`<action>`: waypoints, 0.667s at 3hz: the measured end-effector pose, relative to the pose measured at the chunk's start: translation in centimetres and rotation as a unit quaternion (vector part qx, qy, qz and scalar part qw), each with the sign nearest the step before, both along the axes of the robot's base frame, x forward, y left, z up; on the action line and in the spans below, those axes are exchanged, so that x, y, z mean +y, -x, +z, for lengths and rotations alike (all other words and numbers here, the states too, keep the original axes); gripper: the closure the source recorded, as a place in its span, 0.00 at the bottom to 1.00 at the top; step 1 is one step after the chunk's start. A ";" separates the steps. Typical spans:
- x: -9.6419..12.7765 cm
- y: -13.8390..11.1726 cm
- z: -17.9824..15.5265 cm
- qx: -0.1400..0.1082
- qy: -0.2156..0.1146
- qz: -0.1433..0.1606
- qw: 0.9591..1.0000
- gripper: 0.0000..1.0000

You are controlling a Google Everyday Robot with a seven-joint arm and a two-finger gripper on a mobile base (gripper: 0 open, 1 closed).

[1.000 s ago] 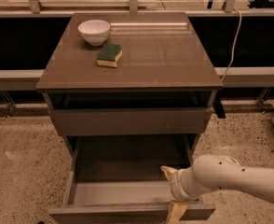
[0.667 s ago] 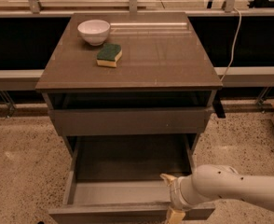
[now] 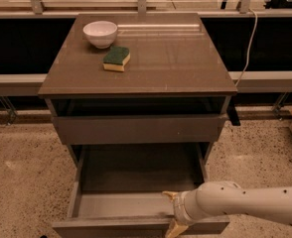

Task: Close middle drawer

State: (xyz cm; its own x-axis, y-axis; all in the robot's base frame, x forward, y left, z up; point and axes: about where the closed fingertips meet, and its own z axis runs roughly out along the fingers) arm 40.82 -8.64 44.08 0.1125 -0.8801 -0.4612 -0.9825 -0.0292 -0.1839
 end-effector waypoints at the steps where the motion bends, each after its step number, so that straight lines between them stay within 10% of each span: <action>1: 0.8 -1.8 -0.6 -0.014 0.010 0.012 1.000 0.23; 2: 1.5 -4.2 -0.1 -0.032 0.020 0.017 0.999 0.29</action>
Offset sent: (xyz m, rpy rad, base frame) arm 0.0751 0.0264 0.0051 -0.0659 -0.1139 0.0455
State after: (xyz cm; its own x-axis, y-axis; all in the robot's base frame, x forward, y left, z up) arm 45.05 -7.11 43.95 0.1720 -0.8924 -0.4173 -0.9668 -0.0716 -0.2453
